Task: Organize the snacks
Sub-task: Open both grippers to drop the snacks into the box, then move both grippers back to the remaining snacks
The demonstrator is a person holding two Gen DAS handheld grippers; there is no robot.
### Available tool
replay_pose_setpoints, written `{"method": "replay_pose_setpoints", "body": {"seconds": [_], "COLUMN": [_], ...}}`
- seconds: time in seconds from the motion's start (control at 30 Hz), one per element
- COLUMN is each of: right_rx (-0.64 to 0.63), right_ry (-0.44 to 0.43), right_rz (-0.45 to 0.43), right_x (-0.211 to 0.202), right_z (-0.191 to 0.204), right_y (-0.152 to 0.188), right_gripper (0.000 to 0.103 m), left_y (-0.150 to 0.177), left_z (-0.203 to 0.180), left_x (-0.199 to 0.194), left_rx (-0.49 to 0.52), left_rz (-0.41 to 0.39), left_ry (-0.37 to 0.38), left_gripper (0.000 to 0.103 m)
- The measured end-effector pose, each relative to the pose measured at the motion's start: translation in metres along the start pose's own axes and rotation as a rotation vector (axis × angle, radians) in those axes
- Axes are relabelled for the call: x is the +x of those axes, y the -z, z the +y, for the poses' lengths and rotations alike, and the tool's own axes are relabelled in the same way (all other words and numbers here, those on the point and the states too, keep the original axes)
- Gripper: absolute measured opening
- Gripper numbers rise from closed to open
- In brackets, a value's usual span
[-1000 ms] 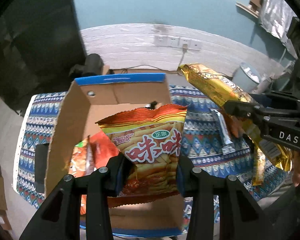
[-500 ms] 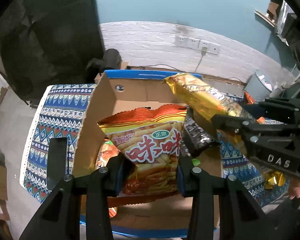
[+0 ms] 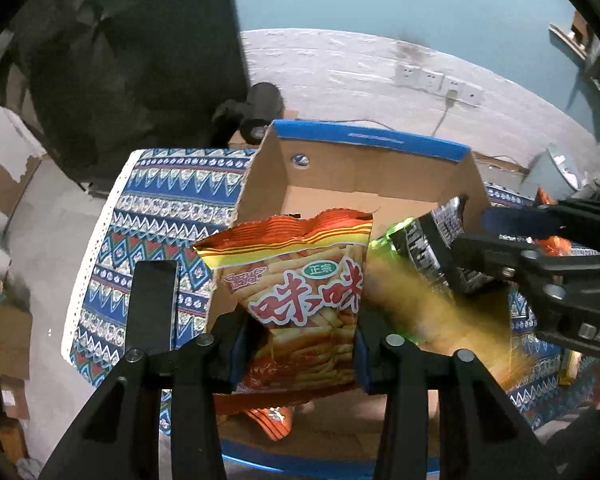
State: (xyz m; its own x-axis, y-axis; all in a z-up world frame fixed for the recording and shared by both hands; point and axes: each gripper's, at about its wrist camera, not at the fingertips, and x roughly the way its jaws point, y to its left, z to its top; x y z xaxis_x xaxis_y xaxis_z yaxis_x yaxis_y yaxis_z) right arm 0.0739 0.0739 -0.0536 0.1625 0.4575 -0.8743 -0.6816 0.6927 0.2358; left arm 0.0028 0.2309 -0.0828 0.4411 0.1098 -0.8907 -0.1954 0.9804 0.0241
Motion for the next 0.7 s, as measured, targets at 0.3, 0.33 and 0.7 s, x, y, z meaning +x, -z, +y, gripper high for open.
{"method": "replay_pose_setpoints", "body": {"seconds": [0.3,0.33,0.7], "right_rx": [0.026,0.028,0.067], "right_ry": [0.056,0.060,0.140], "right_rz": [-0.021,-0.021,-0.022], "right_x": [-0.021,-0.022,-0.051], "right_z": [-0.014,-0.016,-0.051], "right_y": [0.008,0.009,0.042], "right_gripper": [0.066,0.067,0.072], "left_y": [-0.004,-0.005,-0.003], "left_z": [-0.012,-0.015,-0.057], "left_x": [-0.015,-0.016,-0.018], "left_rx": [0.019,0.023,0.060], "left_rz": [-0.046,-0.048,-0.017], "left_ry": [0.004,0.007,0.111], "left_gripper": [0.073,0.074,0.077]}}
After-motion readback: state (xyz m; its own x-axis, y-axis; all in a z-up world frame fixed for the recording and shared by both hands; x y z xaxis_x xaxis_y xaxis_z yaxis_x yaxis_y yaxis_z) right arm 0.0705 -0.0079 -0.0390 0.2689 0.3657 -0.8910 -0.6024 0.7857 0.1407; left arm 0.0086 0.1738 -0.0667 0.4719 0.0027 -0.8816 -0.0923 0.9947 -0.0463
